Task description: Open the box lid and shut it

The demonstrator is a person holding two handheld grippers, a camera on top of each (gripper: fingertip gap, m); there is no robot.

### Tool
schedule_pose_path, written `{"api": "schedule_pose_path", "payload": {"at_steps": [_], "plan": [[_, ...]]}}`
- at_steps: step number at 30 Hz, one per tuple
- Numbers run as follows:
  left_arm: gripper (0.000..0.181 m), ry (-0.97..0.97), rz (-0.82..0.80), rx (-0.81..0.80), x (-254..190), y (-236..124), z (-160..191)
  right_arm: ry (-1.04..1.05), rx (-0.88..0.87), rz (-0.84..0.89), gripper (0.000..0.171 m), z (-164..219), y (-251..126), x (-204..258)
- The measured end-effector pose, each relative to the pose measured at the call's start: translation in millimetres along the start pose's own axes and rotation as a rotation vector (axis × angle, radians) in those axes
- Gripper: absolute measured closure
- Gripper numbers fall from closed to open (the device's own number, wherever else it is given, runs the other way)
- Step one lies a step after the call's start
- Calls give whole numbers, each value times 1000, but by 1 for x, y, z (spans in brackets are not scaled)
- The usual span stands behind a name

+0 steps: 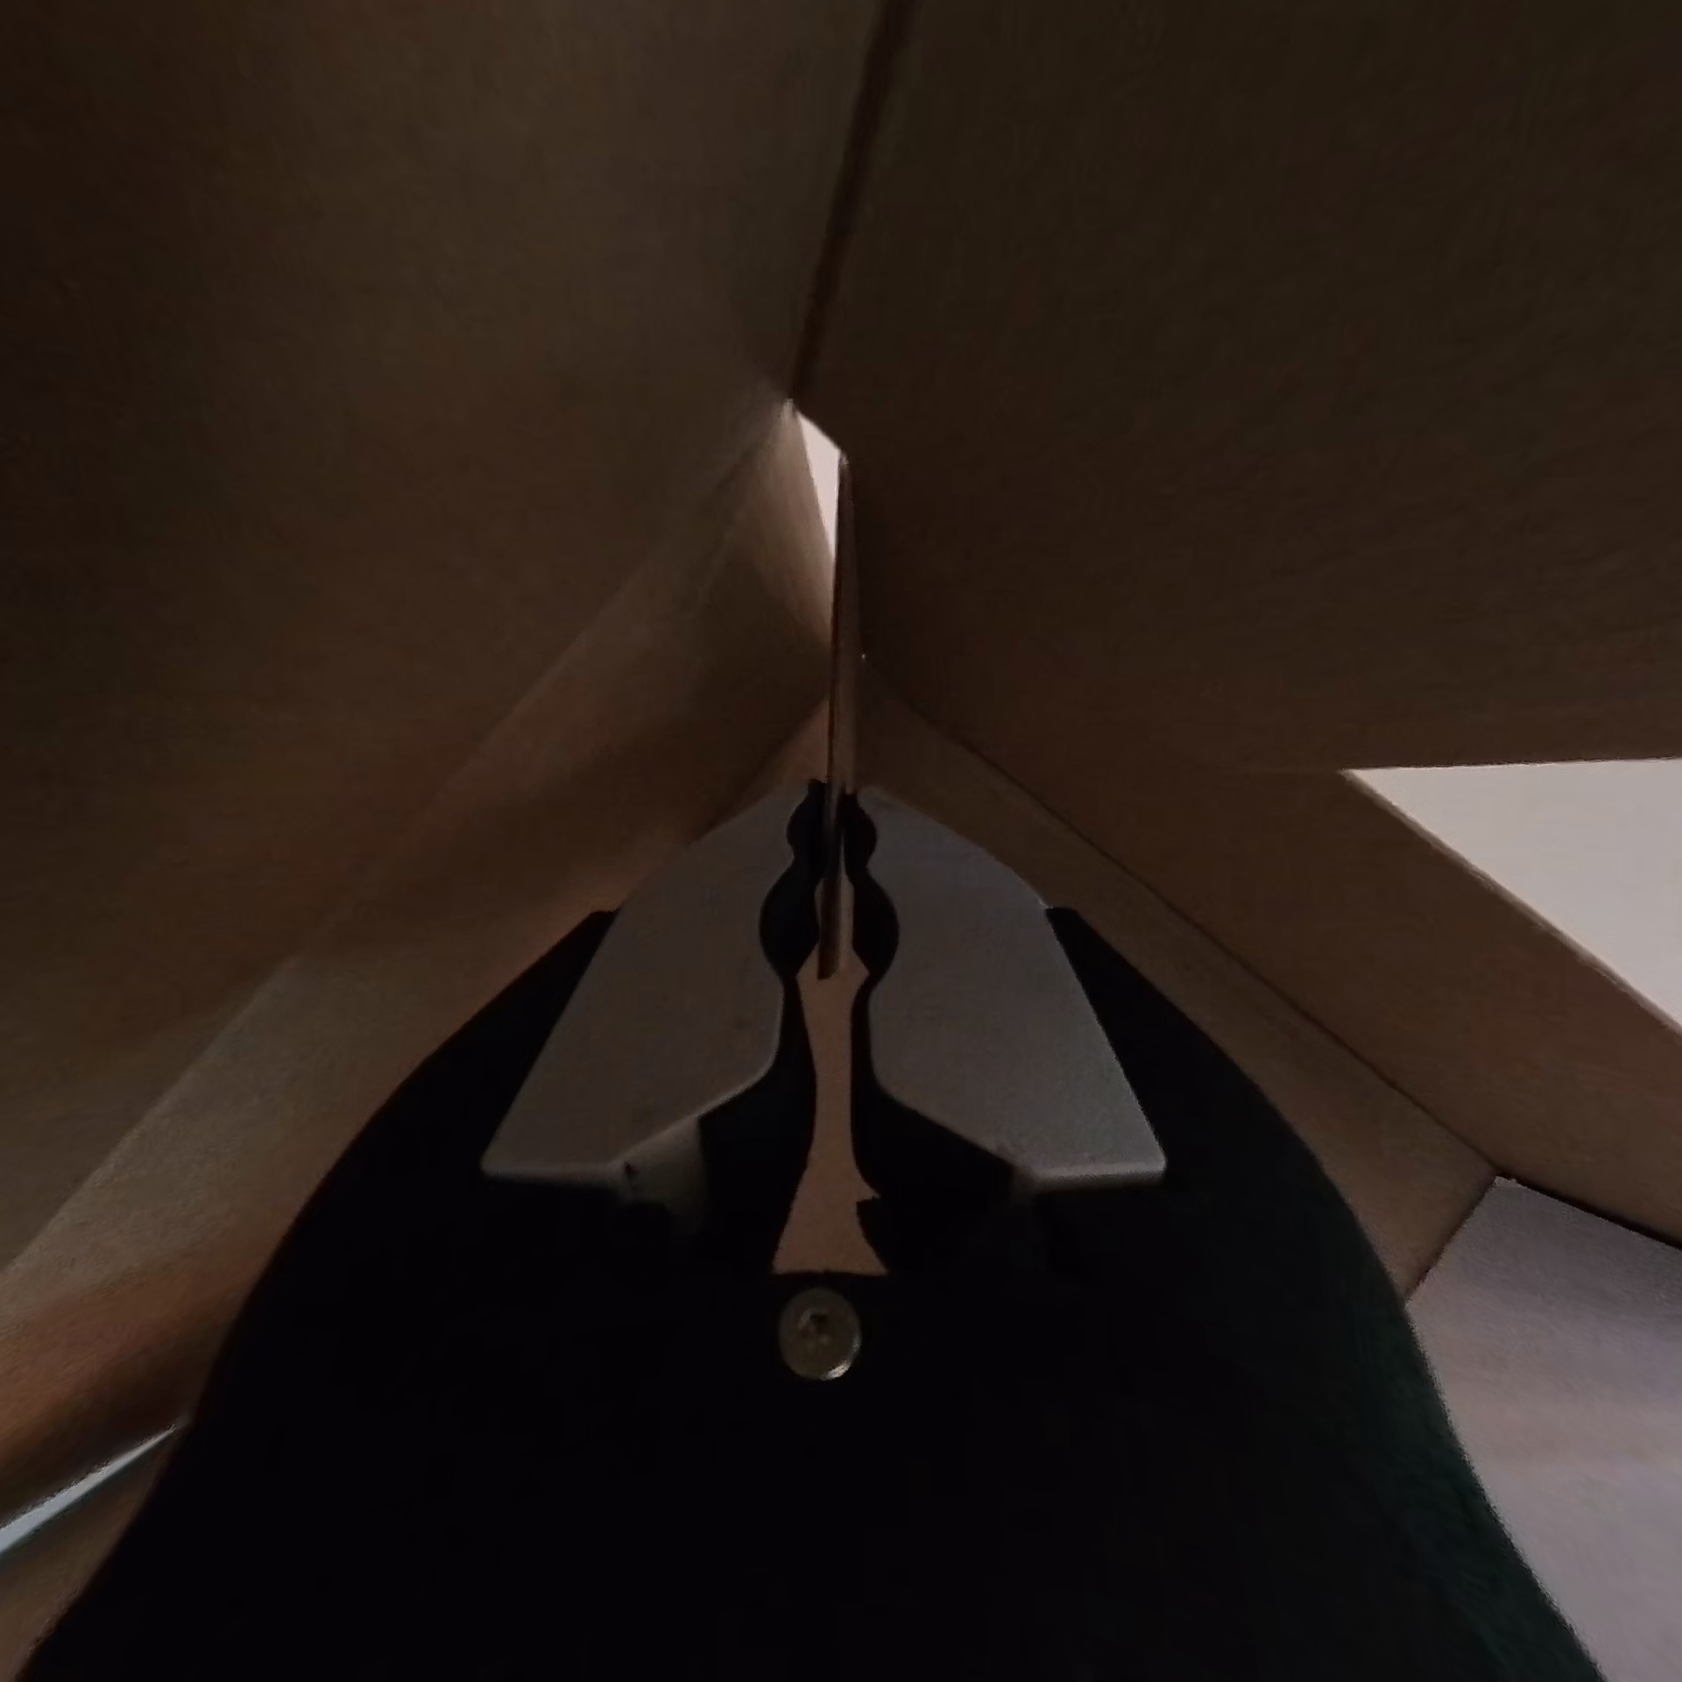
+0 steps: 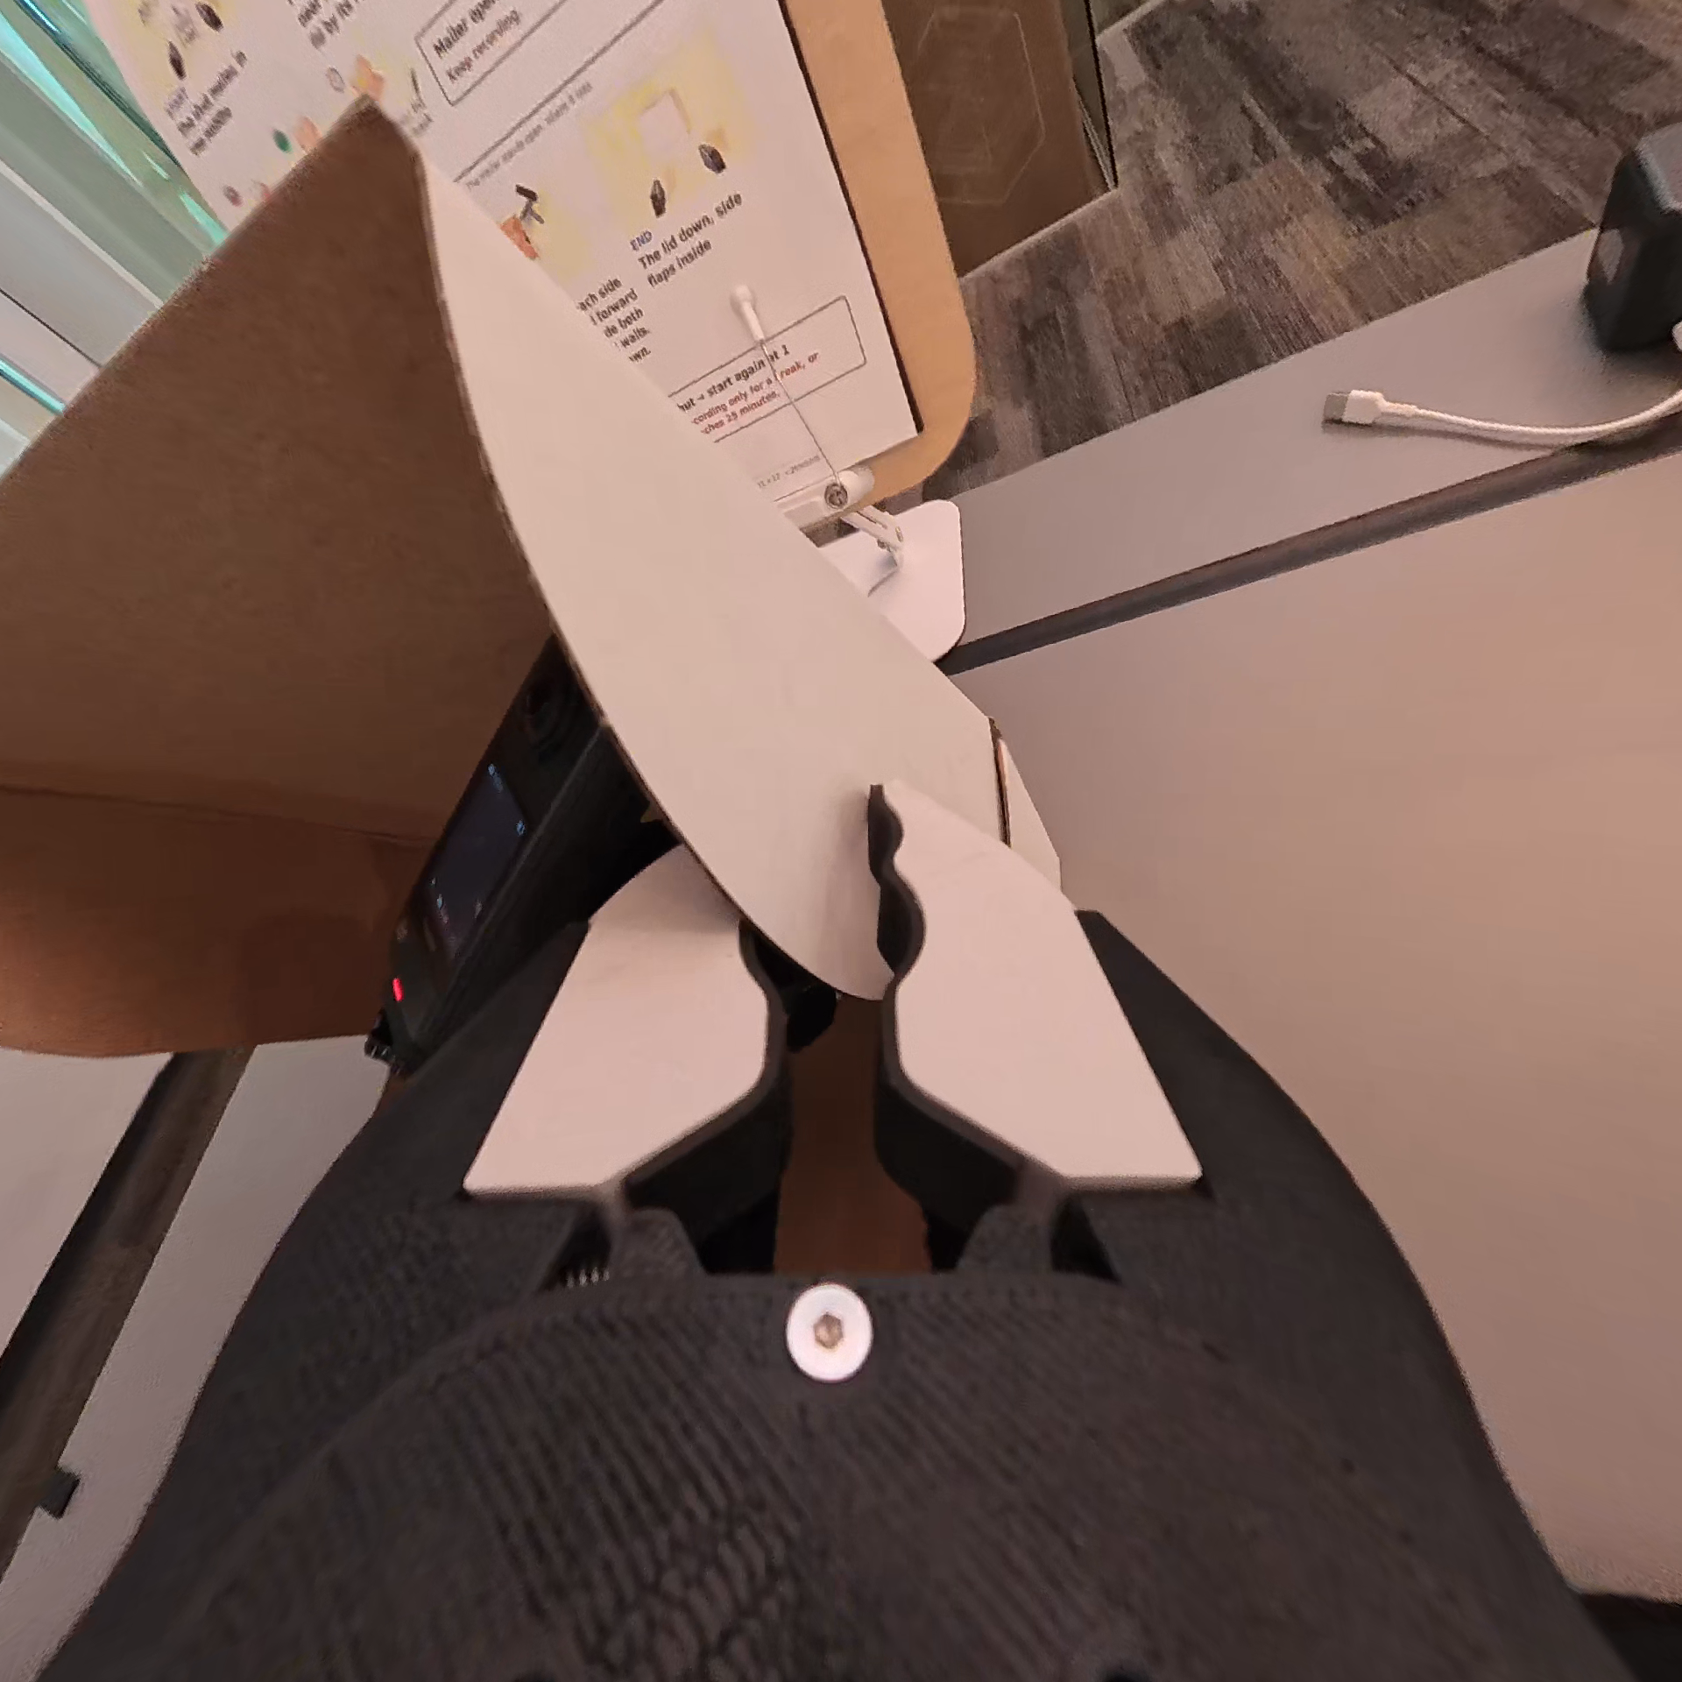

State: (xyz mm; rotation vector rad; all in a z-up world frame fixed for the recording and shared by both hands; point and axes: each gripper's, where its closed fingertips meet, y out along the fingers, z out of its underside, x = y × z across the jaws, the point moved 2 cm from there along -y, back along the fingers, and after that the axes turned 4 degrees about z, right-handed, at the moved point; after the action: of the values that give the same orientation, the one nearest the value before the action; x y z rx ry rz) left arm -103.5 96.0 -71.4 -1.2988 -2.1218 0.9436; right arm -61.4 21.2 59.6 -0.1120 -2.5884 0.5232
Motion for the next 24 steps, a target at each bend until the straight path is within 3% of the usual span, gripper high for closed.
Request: {"api": "schedule_pose_path", "payload": {"at_steps": [12, 17, 24], "plan": [[178, 16, -23, 3, 3, -1, 4, -59, -131, -81, 153, 6, -1, 0], [170, 30, -113, 54, 13, -4, 9, -61, -138, -69, 155, 8, -1, -4], [156, 65, -95, 67, 7, -18, 11, -38, -176, -107, 154, 14, -1, -6]]}}
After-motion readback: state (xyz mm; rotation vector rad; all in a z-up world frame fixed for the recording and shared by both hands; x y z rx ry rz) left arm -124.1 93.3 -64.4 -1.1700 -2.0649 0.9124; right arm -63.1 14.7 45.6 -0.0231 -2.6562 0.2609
